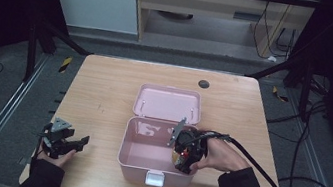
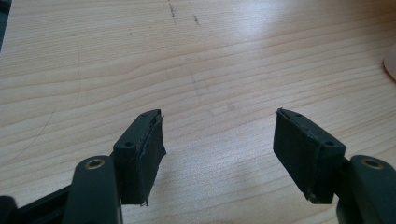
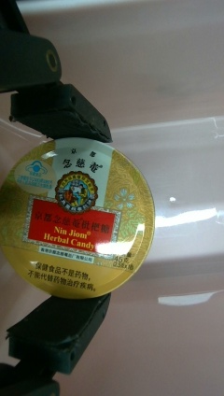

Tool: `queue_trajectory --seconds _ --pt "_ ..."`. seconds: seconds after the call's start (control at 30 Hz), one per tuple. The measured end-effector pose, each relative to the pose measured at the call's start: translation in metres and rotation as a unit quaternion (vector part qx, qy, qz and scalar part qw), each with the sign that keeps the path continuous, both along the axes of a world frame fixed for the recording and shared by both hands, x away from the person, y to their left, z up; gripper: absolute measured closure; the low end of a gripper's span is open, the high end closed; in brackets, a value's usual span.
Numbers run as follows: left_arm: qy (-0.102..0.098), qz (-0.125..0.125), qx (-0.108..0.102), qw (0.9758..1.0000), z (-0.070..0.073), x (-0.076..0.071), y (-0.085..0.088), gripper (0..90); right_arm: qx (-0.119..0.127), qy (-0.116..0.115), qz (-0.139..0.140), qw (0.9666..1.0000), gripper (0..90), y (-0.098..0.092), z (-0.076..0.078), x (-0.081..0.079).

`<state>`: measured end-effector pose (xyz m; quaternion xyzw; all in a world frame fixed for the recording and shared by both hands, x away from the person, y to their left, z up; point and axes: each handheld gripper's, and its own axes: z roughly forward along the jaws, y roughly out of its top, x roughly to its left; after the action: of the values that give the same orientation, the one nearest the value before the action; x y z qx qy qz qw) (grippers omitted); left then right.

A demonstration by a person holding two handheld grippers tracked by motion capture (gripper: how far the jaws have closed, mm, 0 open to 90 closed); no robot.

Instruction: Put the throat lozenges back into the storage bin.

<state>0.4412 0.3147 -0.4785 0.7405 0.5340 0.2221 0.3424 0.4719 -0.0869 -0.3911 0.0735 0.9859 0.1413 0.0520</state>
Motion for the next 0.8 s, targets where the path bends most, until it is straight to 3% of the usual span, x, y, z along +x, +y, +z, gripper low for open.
queue_trajectory --seconds 0.37,0.8 --pt "0.002 -0.001 0.001 1.0000 -0.0006 0.0003 0.0000 32.6 -0.004 0.012 0.001 0.9999 20.3 0.0005 -0.0096 0.0019" --pt "0.003 -0.002 0.001 1.0000 -0.0007 0.0005 -0.0001 32.6 -0.009 0.006 -0.004 0.9999 19.5 -0.0021 -0.0065 0.0015"
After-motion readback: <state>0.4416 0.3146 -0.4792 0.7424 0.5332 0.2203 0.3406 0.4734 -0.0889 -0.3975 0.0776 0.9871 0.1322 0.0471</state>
